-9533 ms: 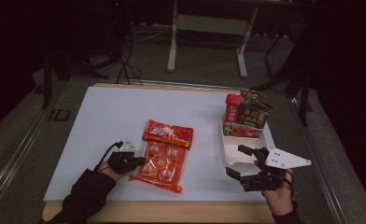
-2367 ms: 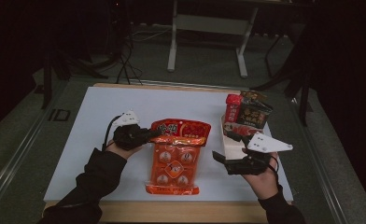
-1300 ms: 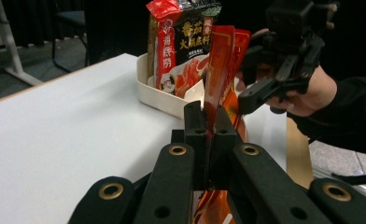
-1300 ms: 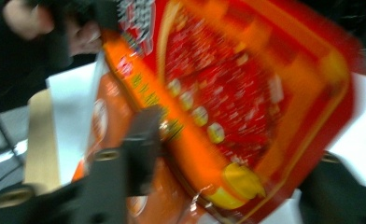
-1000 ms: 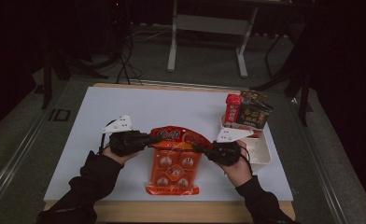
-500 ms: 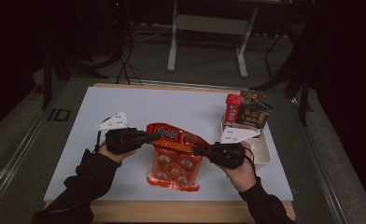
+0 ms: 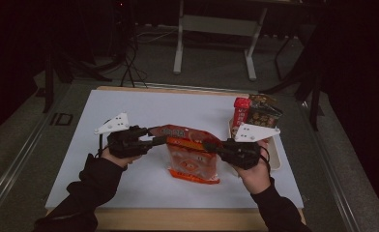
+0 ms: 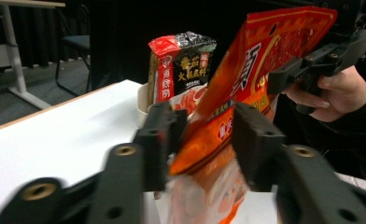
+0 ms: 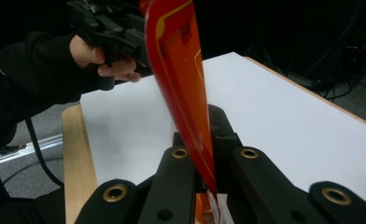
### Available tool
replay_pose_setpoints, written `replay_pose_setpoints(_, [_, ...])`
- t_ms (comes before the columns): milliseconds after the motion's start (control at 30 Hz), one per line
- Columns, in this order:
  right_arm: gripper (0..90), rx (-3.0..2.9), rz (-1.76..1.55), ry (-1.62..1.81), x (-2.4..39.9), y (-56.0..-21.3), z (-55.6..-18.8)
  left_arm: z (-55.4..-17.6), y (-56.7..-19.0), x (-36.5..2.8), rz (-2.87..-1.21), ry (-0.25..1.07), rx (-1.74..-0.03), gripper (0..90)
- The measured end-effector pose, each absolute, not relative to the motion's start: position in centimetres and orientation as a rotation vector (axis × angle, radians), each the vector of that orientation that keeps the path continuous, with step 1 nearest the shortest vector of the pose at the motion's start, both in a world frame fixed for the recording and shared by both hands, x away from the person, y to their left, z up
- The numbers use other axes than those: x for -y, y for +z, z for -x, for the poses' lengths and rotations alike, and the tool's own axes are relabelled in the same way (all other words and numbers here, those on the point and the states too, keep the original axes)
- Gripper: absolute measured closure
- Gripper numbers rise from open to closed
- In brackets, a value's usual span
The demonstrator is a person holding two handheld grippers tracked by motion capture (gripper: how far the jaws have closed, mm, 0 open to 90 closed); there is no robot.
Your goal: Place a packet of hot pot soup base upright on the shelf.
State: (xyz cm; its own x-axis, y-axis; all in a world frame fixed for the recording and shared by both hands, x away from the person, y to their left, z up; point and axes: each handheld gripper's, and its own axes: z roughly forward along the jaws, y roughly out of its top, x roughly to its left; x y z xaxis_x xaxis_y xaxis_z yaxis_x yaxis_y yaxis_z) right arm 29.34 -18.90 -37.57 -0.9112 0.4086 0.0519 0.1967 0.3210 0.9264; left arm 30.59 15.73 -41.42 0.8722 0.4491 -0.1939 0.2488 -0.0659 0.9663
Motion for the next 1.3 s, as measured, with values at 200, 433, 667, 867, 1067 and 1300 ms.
replay_pose_setpoints(200, [90.0,-2.341,-0.557,1.674,19.7,-36.0,-29.5,-30.1,-41.7,-15.8,-1.656,0.221,-0.553,19.5])
replay_pose_setpoints(433, [90.0,-2.278,-0.564,1.693,20.7,-33.5,-29.6,-29.3,-42.5,-15.5,-1.657,0.253,-0.608,8.2])
replay_pose_setpoints(667, [90.0,-2.209,-0.586,1.721,22.0,-31.4,-29.6,-28.4,-43.0,-15.2,-1.695,0.257,-0.607,8.2])
replay_pose_setpoints(867, [90.0,-2.157,-0.615,1.722,23.7,-30.2,-29.6,-27.3,-44.2,-15.5,-1.709,0.253,-0.630,8.2])
replay_pose_setpoints(1067, [90.0,-2.088,-0.666,1.718,25.9,-29.2,-29.6,-26.3,-46.1,-16.1,-1.724,0.225,-0.704,2.0])
replay_pose_setpoints(1300, [90.0,-2.020,-0.738,1.677,28.9,-28.6,-29.8,-25.3,-47.1,-17.2,-1.688,0.204,-0.740,2.0])
